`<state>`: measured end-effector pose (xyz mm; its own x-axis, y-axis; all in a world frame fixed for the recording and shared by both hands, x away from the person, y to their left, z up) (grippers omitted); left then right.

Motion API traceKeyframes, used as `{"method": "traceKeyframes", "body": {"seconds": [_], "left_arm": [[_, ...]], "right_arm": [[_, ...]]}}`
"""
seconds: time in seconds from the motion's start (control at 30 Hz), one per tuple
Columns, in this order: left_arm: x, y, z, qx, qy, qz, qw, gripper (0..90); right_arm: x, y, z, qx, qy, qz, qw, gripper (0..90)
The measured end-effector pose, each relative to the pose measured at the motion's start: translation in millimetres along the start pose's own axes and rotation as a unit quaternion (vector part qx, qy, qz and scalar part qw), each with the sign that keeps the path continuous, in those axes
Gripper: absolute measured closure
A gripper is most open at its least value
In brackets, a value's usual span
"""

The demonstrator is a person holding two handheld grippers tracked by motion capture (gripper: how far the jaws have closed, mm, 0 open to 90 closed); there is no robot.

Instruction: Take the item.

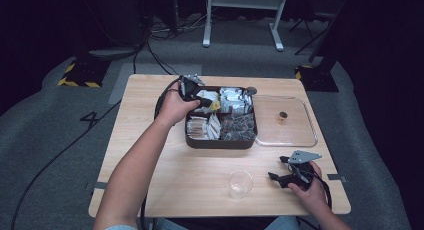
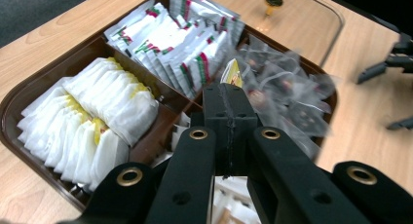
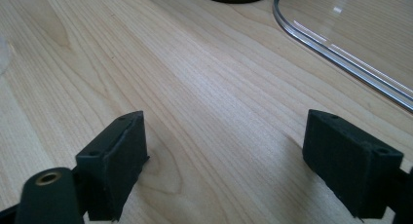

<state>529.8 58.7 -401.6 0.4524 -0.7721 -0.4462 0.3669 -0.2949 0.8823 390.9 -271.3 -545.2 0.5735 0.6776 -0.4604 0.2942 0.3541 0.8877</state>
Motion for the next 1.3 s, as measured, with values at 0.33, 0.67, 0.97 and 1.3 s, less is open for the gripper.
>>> {"method": "traceKeyframes", "body": {"seconds": [0.33,0.67,0.97,1.3], "left_arm": [[-33.0,-1.8,45.7,0.024,-0.028,0.028,0.9989,90.0],[-47.6,-10.4,87.4,0.036,-0.049,0.040,0.9973,90.0],[-49.7,-25.6,125.4,0.049,-0.072,0.043,0.9953,90.0],[-44.0,-42.9,162.4,0.068,-0.091,0.048,0.9924,90.0]], "right_arm": [[0.0,0.0,0.0,0.000,0.000,0.000,1.0000,16.5],[0.0,0.0,0.0,0.000,0.000,0.000,1.0000,16.5],[-0.1,0.0,0.0,0.000,0.000,0.000,1.0000,16.5],[0.0,0.0,0.0,0.000,0.000,0.000,1.0000,16.5]]}}
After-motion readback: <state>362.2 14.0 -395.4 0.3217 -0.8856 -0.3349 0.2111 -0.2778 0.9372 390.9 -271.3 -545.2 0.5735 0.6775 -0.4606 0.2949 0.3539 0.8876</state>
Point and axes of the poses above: each handheld gripper's, and its own axes: x roughly forward along the jaws, y roughly out of its top, z roughly to its right, the point moved 6 cm from there along x, roughly forward along the jaws, and after that the axes turned 15 degrees about z, right-handed, at the moved point
